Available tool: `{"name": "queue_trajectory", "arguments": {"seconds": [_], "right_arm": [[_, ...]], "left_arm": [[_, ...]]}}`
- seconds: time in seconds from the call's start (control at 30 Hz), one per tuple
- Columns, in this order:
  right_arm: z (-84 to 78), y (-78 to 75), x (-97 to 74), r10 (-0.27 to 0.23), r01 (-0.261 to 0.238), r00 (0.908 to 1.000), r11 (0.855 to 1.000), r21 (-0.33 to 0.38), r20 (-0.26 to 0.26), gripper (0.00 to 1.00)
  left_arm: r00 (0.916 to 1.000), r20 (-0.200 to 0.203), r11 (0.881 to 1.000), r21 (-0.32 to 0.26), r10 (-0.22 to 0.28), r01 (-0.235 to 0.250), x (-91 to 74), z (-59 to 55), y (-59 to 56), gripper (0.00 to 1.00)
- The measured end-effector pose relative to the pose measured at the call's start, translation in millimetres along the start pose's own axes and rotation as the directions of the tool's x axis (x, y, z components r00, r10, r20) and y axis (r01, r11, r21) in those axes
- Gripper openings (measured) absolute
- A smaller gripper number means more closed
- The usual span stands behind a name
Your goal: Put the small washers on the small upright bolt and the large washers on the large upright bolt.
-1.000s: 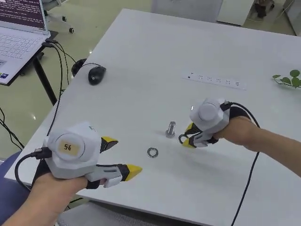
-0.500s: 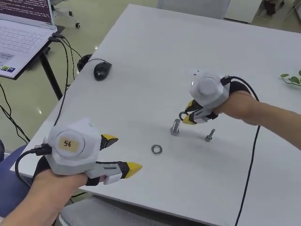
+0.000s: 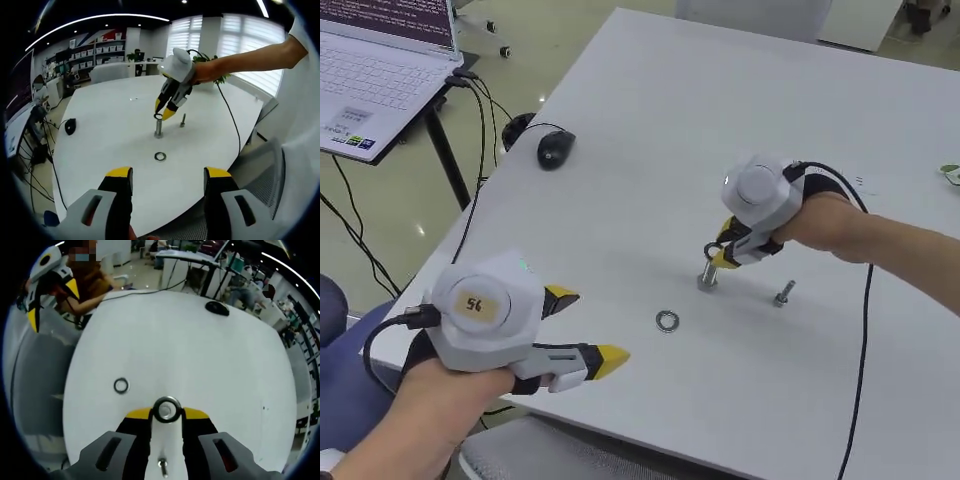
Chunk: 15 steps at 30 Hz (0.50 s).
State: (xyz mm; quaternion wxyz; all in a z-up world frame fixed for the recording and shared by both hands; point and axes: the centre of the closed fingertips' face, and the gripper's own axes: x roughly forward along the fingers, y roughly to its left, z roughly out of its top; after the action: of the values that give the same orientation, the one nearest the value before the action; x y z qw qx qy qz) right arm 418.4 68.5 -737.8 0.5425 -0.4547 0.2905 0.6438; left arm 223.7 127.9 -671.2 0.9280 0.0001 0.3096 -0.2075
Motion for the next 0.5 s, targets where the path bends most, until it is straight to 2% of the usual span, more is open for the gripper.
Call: {"name": "queue_trajectory", "arguments": {"seconds": [0.5], "right_arm": [[-9.6, 4.2, 9.7, 0.017, -0.017, 0.9997, 1.0, 0.018, -0.019, 0.23]], "left_arm": [[1.0, -0.003, 1.0, -0.005, 0.003, -0.003, -0.8, -1.9, 3.6, 0.57]]}}
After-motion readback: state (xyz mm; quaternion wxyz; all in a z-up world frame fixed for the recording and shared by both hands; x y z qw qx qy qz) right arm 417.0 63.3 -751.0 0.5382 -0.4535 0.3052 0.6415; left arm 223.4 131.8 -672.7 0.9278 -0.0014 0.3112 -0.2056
